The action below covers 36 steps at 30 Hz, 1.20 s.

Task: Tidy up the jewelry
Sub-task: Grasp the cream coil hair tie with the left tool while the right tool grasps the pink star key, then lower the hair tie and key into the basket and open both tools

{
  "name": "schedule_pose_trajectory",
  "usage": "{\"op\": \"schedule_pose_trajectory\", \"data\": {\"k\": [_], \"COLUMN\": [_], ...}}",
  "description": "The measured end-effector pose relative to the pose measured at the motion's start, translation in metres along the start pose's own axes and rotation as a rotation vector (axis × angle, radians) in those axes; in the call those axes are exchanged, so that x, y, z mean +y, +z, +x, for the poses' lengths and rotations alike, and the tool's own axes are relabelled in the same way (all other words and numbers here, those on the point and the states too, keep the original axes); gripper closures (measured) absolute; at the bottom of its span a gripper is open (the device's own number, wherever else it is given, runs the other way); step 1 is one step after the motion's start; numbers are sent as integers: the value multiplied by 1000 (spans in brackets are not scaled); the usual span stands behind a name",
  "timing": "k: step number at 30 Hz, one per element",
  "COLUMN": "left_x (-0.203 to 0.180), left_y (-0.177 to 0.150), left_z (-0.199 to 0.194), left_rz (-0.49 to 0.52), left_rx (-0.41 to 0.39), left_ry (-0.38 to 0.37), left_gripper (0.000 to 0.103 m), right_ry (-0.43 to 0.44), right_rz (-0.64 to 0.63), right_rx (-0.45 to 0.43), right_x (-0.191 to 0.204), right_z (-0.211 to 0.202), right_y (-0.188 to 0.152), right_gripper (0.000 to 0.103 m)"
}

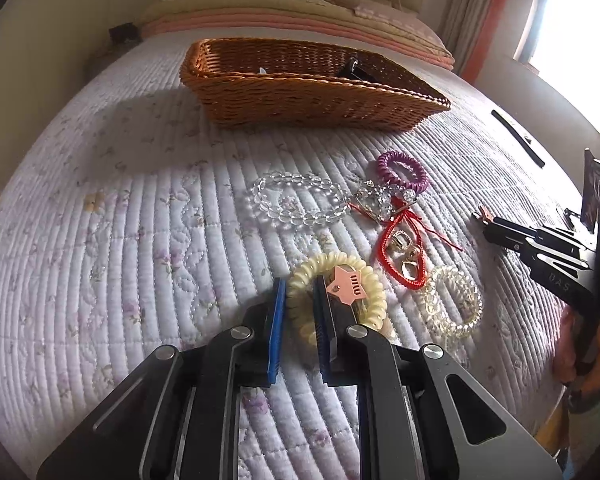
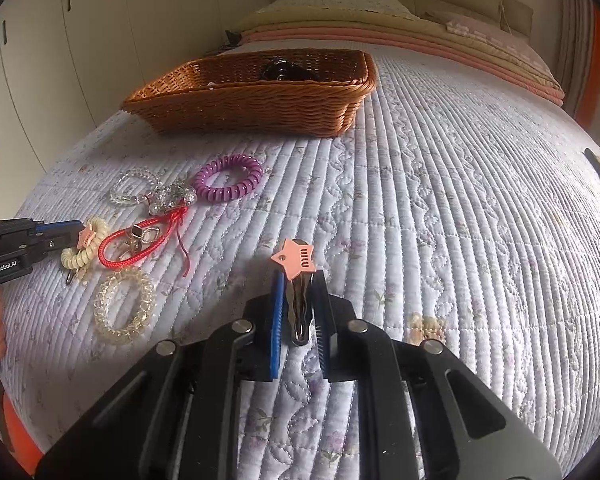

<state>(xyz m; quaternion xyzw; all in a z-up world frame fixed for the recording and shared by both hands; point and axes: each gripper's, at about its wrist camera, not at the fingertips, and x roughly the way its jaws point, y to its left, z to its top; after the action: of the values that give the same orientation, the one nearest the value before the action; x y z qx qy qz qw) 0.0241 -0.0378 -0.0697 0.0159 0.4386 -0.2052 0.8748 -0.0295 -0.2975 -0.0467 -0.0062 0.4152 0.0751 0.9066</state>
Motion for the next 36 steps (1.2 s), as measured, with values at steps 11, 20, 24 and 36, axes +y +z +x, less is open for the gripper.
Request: {"op": "schedule_pose_trajectory", "data": {"k": [11,20,24,36], "left_x": [-3,-7,-1,32], "left_y": [-1,41,83,169], "left_z": [-35,-76,-73,20], "left_rz": [-14,-20,-28,-113], "left_rx": [-150,-296,-343,-267], "left_ry": [-25,-47,-43,47], "left_gripper": [94,94,94,94], "right_ry": [52,101,132,77], "right_rz": [37,-1,-2,135], "right_rx": [-114,-246,-272,-30], "right_x": [-7,6,10,-32], "right_z": [-29,-66,-63,57], "right_y": [0,45,102,207], "right_gripper": [91,91,91,91]}}
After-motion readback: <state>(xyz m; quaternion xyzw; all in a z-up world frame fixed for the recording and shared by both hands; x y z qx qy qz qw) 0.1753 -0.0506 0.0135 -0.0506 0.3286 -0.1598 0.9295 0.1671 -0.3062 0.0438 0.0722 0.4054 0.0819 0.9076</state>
